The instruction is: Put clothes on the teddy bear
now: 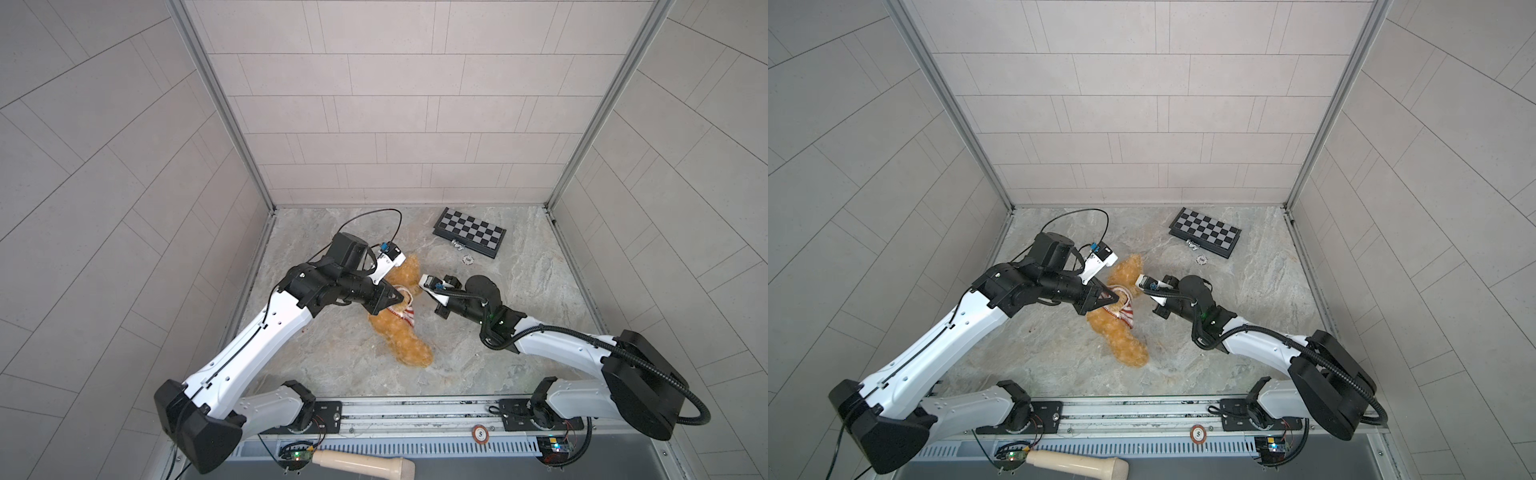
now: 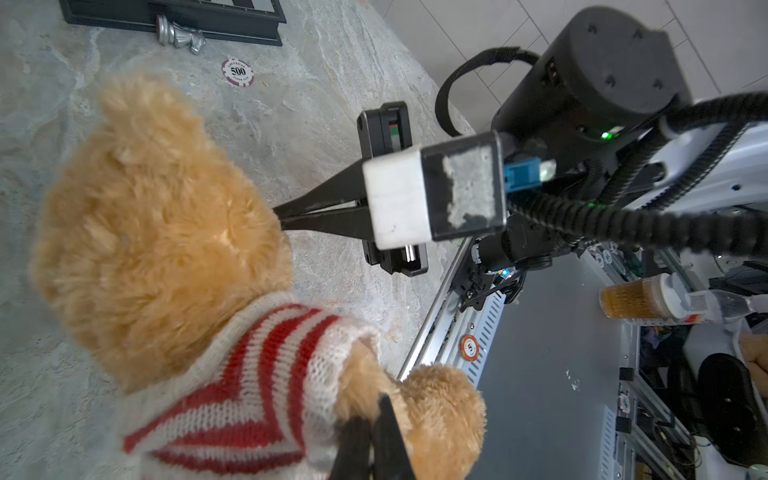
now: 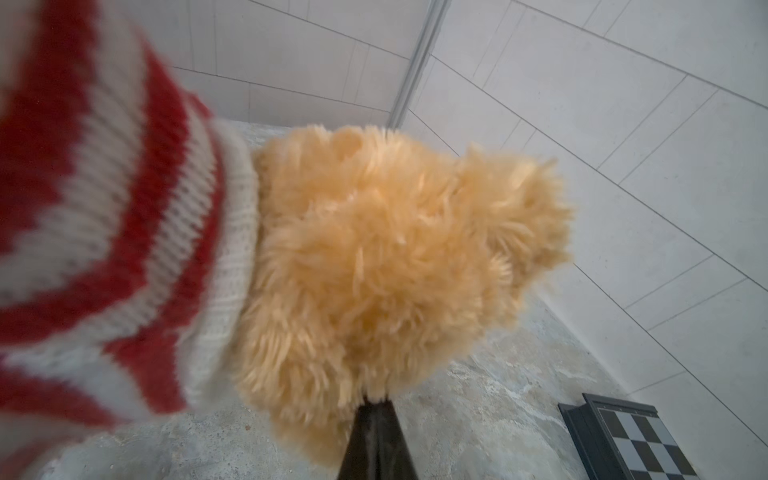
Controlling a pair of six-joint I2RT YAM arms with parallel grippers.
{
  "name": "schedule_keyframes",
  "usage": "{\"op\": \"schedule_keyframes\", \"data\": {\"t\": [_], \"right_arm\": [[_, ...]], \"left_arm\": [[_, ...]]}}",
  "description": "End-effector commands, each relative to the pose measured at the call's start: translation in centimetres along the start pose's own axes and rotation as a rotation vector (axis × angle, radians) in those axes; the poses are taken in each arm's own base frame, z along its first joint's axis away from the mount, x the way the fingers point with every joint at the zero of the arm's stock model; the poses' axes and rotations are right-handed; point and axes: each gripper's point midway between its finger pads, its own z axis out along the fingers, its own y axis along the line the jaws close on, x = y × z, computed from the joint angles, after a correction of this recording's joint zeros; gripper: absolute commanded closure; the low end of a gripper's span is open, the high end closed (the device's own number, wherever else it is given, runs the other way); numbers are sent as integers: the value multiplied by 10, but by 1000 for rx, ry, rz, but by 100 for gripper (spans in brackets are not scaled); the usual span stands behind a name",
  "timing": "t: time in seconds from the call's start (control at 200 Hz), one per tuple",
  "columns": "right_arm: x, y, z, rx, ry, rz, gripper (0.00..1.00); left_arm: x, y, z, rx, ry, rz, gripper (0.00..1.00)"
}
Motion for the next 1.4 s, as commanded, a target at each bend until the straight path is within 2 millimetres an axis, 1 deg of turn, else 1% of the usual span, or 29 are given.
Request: {"op": "schedule_keyframes", "data": {"t": [0.0, 0.075, 0.165, 0.205, 0.265, 0.33, 0.345, 0.35, 0.365, 0.37, 0.385, 0.42, 0.501, 0.586, 0.636, 0.671, 0.706, 0.741, 0.906, 0.966, 1.071, 1.146, 1.191, 1.236, 1.277, 1.317, 1.362, 1.377, 1.397], "right_arm": [[-45, 9, -19, -42, -200, -41, 89], [-51, 7, -34, -19, -240, -12, 76], [-50, 0, -50, 6, -255, 58, 58], [-45, -6, -53, 31, -234, 99, 52], [-32, -23, -55, 77, -183, 213, 43], [-19, -54, -61, 160, -165, 365, 40], [-18, -58, -63, 172, -167, 393, 39], [-16, -63, -64, 187, -167, 405, 39], [-16, -65, -66, 194, -168, 427, 38], [-15, -71, -69, 215, -170, 437, 38], [-12, -74, -71, 227, -161, 460, 37], [-7, -88, -82, 297, -152, 505, 35], [6, -107, -108, 463, -113, 528, 33], [25, -125, -139, 654, -79, 570, 30], [33, -134, -153, 721, -80, 615, 29], [37, -137, -157, 738, -85, 639, 29], [40, -140, -159, 745, -89, 658, 29], [43, -141, -158, 750, -84, 672, 28], [57, -140, -132, 685, -13, 722, 29], [59, -140, -124, 666, 3, 736, 29], [63, -137, -112, 625, 23, 755, 26], [71, -133, -102, 588, 68, 771, 25], [77, -131, -98, 581, 95, 792, 23], [81, -129, -94, 568, 109, 814, 22], [82, -127, -91, 551, 112, 827, 22], [82, -123, -86, 519, 114, 839, 21], [82, -116, -82, 475, 121, 855, 20], [82, -114, -81, 459, 122, 860, 20], [83, -111, -79, 444, 127, 869, 20]], "left_arm": [[-14, -4, 2, 42, -65, 0, 100], [-14, 2, 3, 24, -65, -13, 100], [-19, 14, -2, -2, -98, -40, 100], [-26, 19, -3, -12, -130, -52, 100], [-42, 25, 0, -16, -191, -67, 100], [-67, 29, 7, 14, -265, -124, 100], [-73, 30, 10, 22, -281, -144, 100], [-75, 31, 11, 26, -285, -154, 100], [-80, 32, 14, 36, -296, -171, 100], [-82, 32, 15, 39, -301, -174, 100], [-87, 32, 17, 52, -313, -191, 100], [-96, 27, 23, 88, -330, -207, 100], [-108, 14, 34, 127, -342, -214, 100], [-110, 6, 53, 185, -343, -286, 100], [-105, 6, 64, 225, -325, -344, 100], [-101, 9, 69, 232, -322, -368, 100], [-92, 16, 74, 216, -310, -390, 100], [-82, 28, 79, 177, -288, -408, 100], [-27, 87, 105, 5, -149, -454, 100], [-12, 101, 110, -31, -119, -465, 100], [11, 128, 110, -119, -75, -486, 100], [30, 146, 108, -222, -10, -467, 88], [39, 155, 104, -288, 24, -455, 76], [44, 163, 98, -348, 43, -441, 63], [43, 168, 89, -404, 43, -426, 53], [40, 172, 79, -463, 29, -401, 47], [30, 170, 65, -525, -3, -347, 38], [26, 168, 60, -552, -12, -322, 33], [21, 163, 55, -579, -20, -283, 22]]}}
